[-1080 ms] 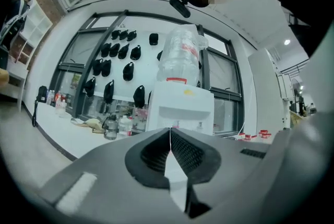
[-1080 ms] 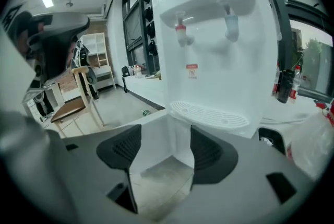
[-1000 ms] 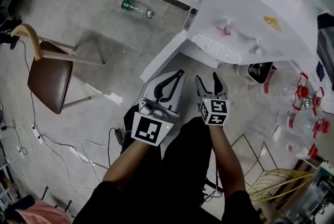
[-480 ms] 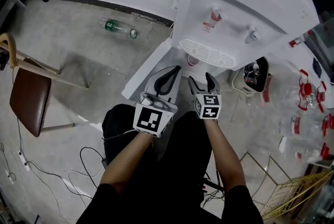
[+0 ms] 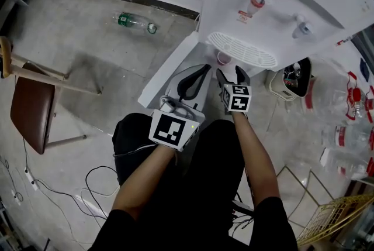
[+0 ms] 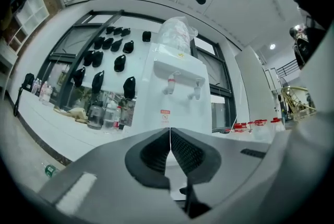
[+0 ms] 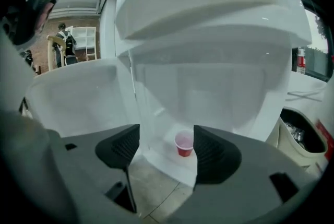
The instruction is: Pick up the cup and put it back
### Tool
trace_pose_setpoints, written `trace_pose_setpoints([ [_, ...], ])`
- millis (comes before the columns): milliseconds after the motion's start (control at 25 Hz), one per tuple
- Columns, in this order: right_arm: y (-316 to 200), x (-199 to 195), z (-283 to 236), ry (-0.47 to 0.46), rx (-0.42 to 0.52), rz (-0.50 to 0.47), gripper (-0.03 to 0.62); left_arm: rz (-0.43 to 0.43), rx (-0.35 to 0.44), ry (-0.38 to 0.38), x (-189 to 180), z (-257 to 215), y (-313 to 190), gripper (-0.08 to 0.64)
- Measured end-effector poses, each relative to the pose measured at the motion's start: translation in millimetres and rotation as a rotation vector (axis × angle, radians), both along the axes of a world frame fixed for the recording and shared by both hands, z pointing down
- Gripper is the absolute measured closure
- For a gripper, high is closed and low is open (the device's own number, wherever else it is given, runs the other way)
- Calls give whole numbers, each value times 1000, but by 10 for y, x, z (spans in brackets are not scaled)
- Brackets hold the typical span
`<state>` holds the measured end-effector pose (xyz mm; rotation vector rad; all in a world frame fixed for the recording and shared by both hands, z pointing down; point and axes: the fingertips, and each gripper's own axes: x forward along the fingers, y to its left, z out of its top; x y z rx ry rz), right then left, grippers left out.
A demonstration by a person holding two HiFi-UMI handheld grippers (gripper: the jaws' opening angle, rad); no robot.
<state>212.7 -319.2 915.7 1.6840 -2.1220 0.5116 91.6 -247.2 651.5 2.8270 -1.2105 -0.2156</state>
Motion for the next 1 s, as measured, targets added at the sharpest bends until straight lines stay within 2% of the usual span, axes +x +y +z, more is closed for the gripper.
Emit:
trace_pose_setpoints([
  [320,-284,18,418,-10,-61,37,279,15,-64,-31,83,333,-94,552],
  [760,-597,291,977,-23,-134,119,259,46,-62,-49,61,410,-221,552],
  [1000,-782,351,1165,5,-185,148,248,48,-77,-72,3,490,-263,552],
])
